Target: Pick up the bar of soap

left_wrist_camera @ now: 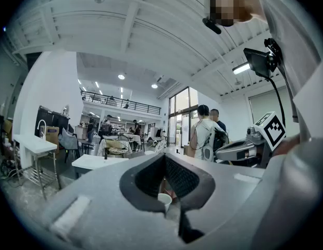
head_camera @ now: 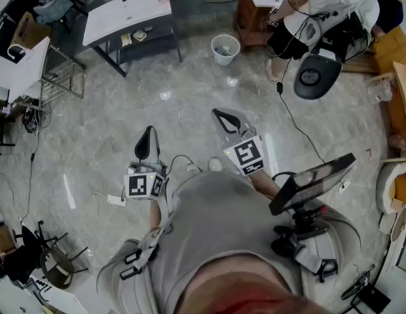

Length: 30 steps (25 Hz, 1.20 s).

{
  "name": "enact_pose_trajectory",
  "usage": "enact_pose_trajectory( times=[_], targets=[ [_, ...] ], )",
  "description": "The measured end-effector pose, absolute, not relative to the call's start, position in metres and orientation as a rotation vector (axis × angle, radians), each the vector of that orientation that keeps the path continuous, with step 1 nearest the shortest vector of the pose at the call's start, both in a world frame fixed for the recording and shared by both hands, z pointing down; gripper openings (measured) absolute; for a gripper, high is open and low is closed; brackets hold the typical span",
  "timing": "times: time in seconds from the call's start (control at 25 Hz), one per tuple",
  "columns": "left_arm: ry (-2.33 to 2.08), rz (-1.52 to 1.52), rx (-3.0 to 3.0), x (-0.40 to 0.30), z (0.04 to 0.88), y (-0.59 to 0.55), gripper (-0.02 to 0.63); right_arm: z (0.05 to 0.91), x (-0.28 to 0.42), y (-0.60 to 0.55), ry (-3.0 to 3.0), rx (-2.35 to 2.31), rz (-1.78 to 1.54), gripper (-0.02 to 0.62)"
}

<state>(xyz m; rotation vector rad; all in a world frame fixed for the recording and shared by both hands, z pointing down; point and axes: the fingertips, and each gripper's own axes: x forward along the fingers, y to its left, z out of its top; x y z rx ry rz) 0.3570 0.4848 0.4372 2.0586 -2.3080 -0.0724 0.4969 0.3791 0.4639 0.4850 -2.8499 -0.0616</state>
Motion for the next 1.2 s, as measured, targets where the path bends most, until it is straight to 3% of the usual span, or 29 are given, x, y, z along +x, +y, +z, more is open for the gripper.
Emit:
enact_pose_trajectory(
  times=[0.48, 0.72, 1.2],
  targets=[
    [-2.313, -0.130, 1.969, 0.424, 0.442, 0.509, -0.002, 0.489, 0.530, 0.388, -2.908, 0.298, 0.032, 0.002],
    [-2.339, -0.171, 2.005, 0.450, 0.402, 0.502, -0.002, 0.470, 0.530, 0.372, -2.959, 0.229, 0.107, 0.003],
    [-2.621, -0.062, 1.850, 0.431, 0.375, 0.514, -0.003, 0.459, 0.546, 0.341, -3.041, 0.376, 0.125, 0.002]
  ],
)
